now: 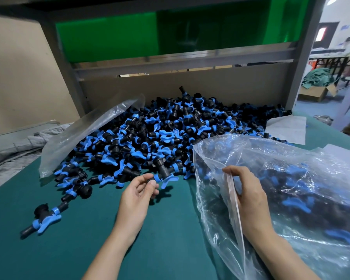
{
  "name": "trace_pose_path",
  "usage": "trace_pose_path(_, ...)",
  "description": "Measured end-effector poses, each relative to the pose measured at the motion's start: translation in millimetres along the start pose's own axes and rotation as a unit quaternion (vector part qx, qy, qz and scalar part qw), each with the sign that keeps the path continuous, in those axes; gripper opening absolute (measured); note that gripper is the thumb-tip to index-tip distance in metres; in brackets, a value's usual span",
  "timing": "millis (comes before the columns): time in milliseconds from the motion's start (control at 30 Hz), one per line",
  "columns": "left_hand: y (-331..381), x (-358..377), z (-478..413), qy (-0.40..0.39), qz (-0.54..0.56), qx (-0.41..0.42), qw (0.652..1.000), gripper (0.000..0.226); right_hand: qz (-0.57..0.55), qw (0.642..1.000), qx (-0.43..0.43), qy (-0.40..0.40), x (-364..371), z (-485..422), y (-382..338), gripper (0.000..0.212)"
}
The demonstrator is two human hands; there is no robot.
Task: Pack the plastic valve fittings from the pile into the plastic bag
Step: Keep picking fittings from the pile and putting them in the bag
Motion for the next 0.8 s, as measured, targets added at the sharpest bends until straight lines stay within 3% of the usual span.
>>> trace_pose_path(233,-2.7,-3.6,-1.7,0.008,0.04,-0.03,0.999,0.016,-0.004,1.0,0.001,0.003,0.2,0.2,0.4,0.041)
trace_pose_path(333,-2.0,-0.5,-0.9,0.013,0.133,-0.07,0.989,0.017,-0.004,1.0,-0.001,0.001,0.6,-0.2,0.4,0.042)
trace_pose_path(467,-0.8,2.2,0.3,-0.012,0.284,-0.127,0.95,0.023,-0.004,1.0,0.002,0.0,0.1,0.4,0.4,0.043)
trace_pose_path(800,17.9,5.3,7.1,-0.087,0.372,-0.098,0.919,0.04,0.0,1.0,0.002,-0.003,-0.5,1.0,0.8,0.046)
Point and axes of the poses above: each hand's wrist, its own z-axis away from the middle knuckle, its own x-axis out of the palm, y = z × x, the point moved 6 cm from there along -z, towards the middle knuckle, and after that the axes turned 10 degrees about -z, right-handed, at the moved point
